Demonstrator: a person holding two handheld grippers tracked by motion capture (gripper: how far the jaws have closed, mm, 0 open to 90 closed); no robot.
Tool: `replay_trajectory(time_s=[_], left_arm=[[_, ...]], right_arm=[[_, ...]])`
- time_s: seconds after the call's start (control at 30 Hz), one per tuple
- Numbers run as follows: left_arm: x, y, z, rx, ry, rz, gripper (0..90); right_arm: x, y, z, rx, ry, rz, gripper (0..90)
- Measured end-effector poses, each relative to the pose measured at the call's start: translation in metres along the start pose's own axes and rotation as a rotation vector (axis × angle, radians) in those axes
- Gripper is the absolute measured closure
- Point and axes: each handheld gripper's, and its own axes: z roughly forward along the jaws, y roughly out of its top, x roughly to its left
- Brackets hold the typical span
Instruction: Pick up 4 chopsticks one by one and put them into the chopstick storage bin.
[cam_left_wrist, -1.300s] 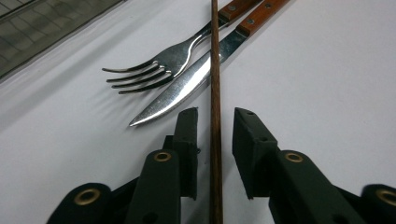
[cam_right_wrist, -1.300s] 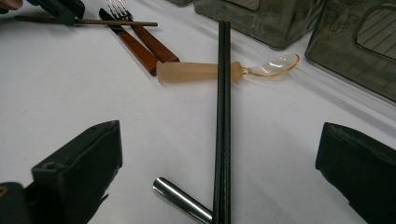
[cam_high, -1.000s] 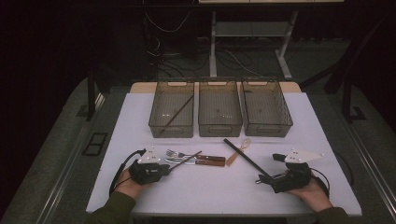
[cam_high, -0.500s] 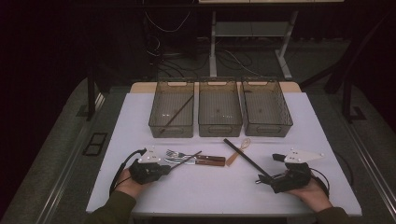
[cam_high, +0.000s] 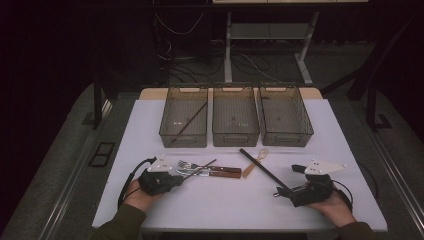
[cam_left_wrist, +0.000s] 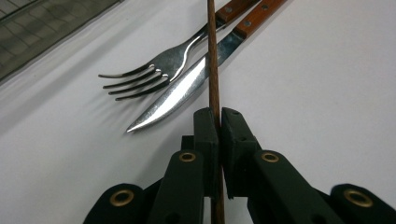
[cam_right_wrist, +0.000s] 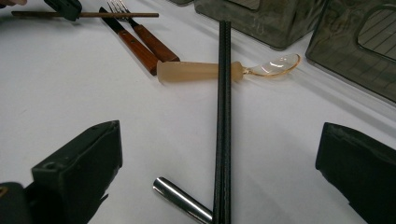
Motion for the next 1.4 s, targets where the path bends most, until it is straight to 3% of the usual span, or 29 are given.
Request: replay_trajectory(time_s=[0.4,0.77,1.4], left_arm=[[-0.001,0.01,-0.011,-0.028,-0.012,-0.032,85.3],[-0.006,0.022,-0.013,-0.045,-0.016,-0.018,85.2],[0.007,0.048,-0.018,-0.089,-0.001,-0.044,85.2]], right_arm=[[0.0,0.0,0.0,0.001,0.003,-0.001,0.8],[0.0,0.0,0.0,0.0,0.001,-0.003,0.8],[0.0,0.0,0.0,-0.003,-0.001,0.0,0.8]])
